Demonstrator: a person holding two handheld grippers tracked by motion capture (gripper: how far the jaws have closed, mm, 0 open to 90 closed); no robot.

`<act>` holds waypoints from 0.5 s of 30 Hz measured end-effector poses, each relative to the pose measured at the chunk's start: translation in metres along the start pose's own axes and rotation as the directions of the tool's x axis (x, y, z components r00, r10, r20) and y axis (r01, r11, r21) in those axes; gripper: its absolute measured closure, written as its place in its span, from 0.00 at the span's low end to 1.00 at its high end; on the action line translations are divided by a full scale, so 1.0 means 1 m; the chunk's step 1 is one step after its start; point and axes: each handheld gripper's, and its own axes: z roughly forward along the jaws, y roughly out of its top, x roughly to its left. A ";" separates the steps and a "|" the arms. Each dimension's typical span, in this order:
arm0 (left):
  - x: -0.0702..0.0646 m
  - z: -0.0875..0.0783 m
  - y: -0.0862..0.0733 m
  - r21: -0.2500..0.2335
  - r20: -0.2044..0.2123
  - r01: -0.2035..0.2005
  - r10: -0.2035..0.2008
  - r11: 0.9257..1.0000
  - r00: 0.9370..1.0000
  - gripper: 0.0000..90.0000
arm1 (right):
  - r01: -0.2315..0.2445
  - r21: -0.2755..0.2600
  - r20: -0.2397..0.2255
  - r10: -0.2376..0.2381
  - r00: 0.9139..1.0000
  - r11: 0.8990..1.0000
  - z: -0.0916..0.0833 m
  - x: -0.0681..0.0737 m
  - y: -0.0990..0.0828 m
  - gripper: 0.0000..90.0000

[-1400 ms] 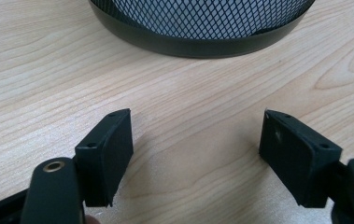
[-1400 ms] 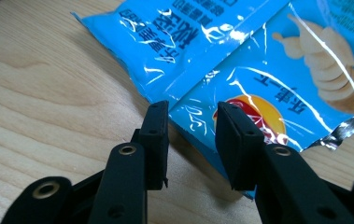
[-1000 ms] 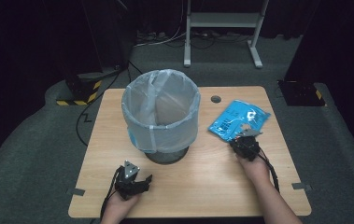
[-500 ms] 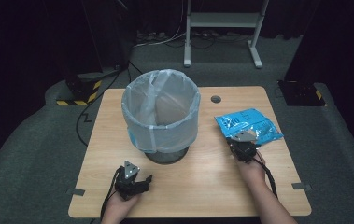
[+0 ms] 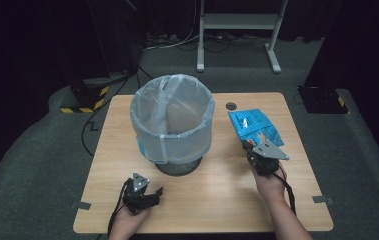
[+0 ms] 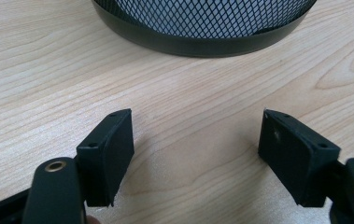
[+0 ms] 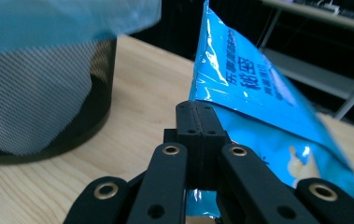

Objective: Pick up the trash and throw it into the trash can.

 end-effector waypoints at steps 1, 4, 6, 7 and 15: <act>0.000 0.000 0.000 0.000 0.000 0.000 0.000 1.000 1.000 0.30 | 0.001 -0.011 0.002 -0.001 1.000 1.000 -0.003 0.000 0.003 1.00; 0.001 -0.001 0.000 0.008 0.001 -0.008 0.008 1.000 1.000 0.30 | -0.004 -0.038 0.004 0.004 1.000 0.999 -0.008 -0.001 0.009 1.00; 0.001 -0.001 0.000 0.009 0.000 -0.009 0.009 1.000 1.000 0.30 | -0.013 -0.071 0.002 0.013 1.000 0.997 -0.015 -0.002 0.016 1.00; 0.001 -0.002 0.000 0.021 -0.002 -0.019 0.019 1.000 1.000 0.30 | -0.015 -0.100 0.003 0.015 1.000 0.995 -0.021 -0.002 0.022 1.00; 0.001 -0.002 0.000 0.023 -0.001 -0.023 0.023 0.999 1.000 0.30 | -0.003 -0.205 0.019 0.007 1.000 0.979 -0.045 -0.002 0.048 1.00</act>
